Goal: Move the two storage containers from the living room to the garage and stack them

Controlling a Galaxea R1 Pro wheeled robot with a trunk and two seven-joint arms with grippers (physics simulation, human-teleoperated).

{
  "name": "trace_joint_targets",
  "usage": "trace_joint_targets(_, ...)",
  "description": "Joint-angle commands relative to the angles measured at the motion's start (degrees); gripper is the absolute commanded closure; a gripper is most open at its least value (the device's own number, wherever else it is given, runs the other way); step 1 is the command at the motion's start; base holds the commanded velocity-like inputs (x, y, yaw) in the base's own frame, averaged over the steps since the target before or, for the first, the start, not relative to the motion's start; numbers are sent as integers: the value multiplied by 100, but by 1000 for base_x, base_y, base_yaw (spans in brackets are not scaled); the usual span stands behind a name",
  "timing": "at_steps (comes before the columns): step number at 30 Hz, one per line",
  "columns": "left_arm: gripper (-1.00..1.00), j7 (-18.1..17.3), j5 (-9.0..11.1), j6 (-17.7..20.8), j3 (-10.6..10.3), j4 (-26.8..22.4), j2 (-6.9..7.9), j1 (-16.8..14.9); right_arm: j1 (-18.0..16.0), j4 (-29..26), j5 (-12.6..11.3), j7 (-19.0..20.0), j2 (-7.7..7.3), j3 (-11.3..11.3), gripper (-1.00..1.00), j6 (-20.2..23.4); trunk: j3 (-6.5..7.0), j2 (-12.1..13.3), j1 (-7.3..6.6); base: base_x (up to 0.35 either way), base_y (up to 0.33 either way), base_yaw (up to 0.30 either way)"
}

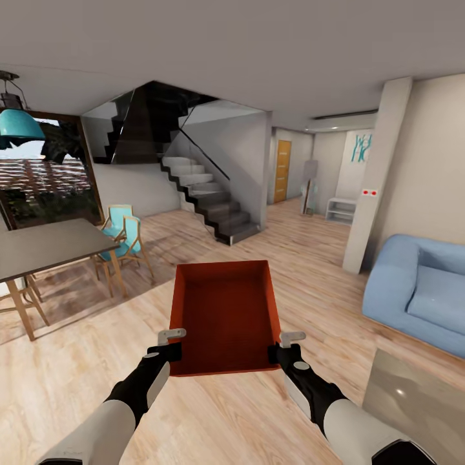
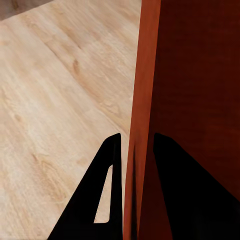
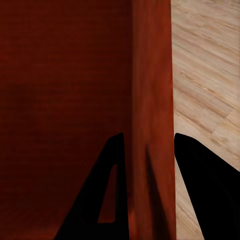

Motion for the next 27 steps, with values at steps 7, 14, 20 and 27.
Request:
trace_joint_targets(7,100,53,-62,36,45,-40,3,-2,-4,200,-94,-45,-6,32,100,-33,-2,-4,5,300,176,0)
trace_joint_targets(14,100,53,-62,36,45,-39,9,-2,-4,200,-96,-45,-6,32,100,-35,-2,-4,5,311,131,0)
trace_joint_targets(20,100,52,-62,36,45,-39,11,-2,-4,200,-94,-45,-6,32,100,-35,-2,-4,5,315,115,0)
trace_joint_targets(27,100,52,-62,36,45,-39,11,-2,-4,196,-99,-45,-6,32,100,-34,-2,-4,5,316,114,0)
